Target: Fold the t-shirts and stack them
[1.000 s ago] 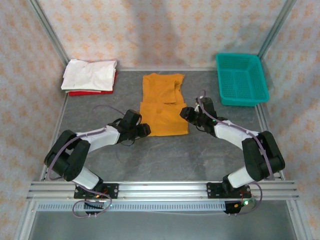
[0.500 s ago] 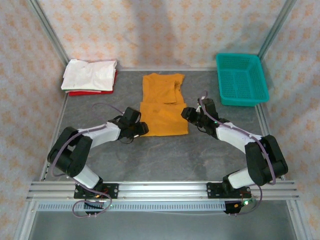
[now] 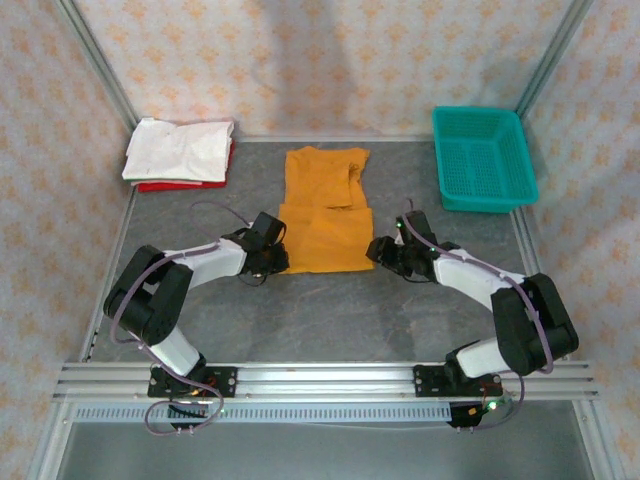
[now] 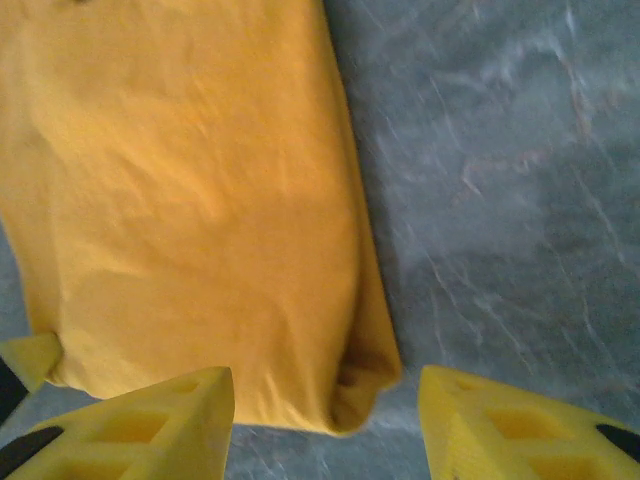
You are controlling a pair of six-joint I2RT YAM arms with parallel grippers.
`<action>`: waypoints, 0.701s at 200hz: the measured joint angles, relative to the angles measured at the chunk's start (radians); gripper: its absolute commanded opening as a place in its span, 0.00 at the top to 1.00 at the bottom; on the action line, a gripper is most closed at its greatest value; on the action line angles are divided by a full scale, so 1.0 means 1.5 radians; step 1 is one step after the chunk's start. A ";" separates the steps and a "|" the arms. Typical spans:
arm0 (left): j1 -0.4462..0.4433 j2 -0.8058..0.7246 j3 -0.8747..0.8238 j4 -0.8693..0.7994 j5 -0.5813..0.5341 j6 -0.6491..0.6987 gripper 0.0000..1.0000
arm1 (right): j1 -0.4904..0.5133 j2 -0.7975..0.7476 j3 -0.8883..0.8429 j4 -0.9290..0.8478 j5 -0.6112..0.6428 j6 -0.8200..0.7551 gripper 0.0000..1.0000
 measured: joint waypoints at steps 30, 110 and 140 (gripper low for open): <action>0.000 0.000 0.000 0.007 0.002 0.000 0.92 | 0.034 0.033 0.000 -0.006 -0.008 0.000 0.49; -0.013 0.010 -0.001 0.051 0.017 0.000 0.93 | 0.049 0.085 0.027 -0.027 -0.003 0.023 0.50; -0.013 0.010 -0.005 0.054 0.016 0.000 0.95 | 0.054 0.087 0.047 -0.031 0.029 0.036 0.50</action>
